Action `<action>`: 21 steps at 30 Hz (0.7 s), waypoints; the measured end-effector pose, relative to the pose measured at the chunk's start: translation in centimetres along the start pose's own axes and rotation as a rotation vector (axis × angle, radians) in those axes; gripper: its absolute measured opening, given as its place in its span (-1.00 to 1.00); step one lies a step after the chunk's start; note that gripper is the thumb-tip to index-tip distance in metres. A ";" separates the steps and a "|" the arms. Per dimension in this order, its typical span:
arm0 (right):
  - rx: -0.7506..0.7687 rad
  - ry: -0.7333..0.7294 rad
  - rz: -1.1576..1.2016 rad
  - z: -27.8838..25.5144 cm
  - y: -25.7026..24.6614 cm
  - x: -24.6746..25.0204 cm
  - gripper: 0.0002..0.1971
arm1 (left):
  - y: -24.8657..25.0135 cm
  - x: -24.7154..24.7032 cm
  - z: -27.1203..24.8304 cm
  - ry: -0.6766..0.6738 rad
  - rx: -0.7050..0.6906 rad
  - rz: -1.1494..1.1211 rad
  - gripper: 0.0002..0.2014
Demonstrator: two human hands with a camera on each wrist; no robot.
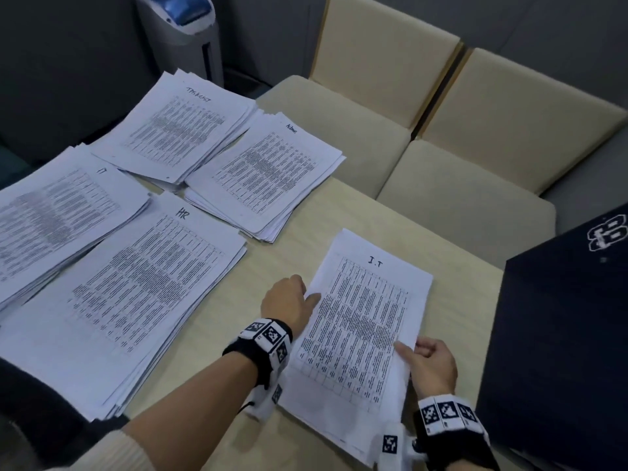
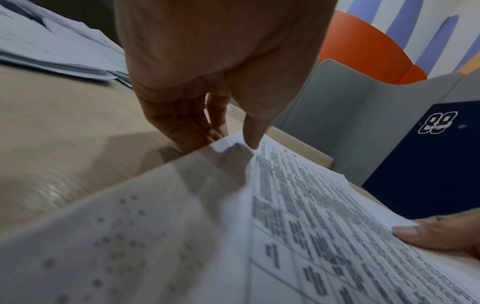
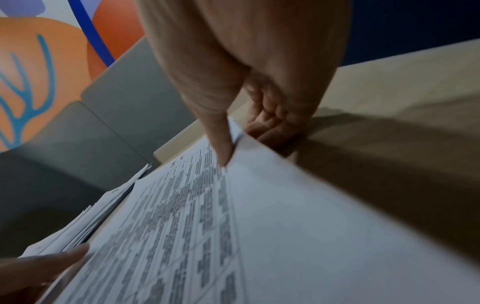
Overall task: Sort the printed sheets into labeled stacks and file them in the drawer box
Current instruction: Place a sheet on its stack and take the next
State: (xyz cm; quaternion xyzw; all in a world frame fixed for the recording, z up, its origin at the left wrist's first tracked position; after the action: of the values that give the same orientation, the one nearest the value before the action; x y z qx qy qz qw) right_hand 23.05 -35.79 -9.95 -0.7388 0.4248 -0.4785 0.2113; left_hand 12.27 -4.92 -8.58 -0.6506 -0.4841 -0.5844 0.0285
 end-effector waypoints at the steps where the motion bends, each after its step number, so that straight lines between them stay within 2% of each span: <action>1: 0.012 0.023 -0.035 0.0 0.0 0.5 -0.77 | -0.2 -0.1 0.1 -0.012 0.005 -0.007 -0.66; 4: 0.037 0.138 -0.100 -0.4 -0.4 3.1 -0.82 | -0.6 0.1 0.6 -0.042 0.021 -0.024 -0.65; 7: 0.007 0.233 -0.012 -1.3 -0.7 5.5 -0.84 | -0.3 0.9 1.2 -0.038 -0.023 0.020 -0.65; 10: -0.001 0.113 0.184 -2.1 -0.8 5.0 -0.63 | 1.4 2.5 1.6 -0.013 -0.128 0.243 -0.52; 12: -0.035 0.036 0.248 -2.8 -0.7 4.3 -0.65 | 2.7 3.1 1.7 -0.011 -0.240 0.335 -0.50; 14: -0.106 0.017 0.323 -3.4 0.2 4.0 -0.74 | 3.2 3.0 1.6 -0.047 -0.316 0.289 -0.54; 18: -0.130 0.027 0.347 -4.2 0.1 3.6 -0.91 | 2.7 2.3 1.5 -0.098 -0.297 0.114 -0.74; 19: -0.136 0.012 0.367 -4.4 -0.2 3.4 -0.99 | 2.4 2.3 1.4 -0.079 -0.285 0.087 -0.79; 20: -0.146 0.005 0.407 -4.4 -0.4 3.2 -0.94 | 2.2 2.7 1.3 -0.039 -0.277 0.056 -0.82; 21: -0.158 -0.011 0.447 -4.3 -0.7 3.0 -0.90 | 1.9 3.1 1.2 0.026 -0.277 0.030 -0.74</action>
State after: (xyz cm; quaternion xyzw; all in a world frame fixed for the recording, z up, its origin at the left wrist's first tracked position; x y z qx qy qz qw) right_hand 20.07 -37.52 -5.93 -0.6435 0.6128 -0.3809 0.2558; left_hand 13.92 -3.37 -5.46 -0.6478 -0.3888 -0.6534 -0.0466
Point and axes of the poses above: each hand's wrist, its own z-axis towards the middle knuckle, its own x-axis out of the back of the hand, y = z × x, the point moved 9 cm from there along z, towards the middle knuckle, and after that the axes turned 2 degrees about -x, right-handed, at the moved point
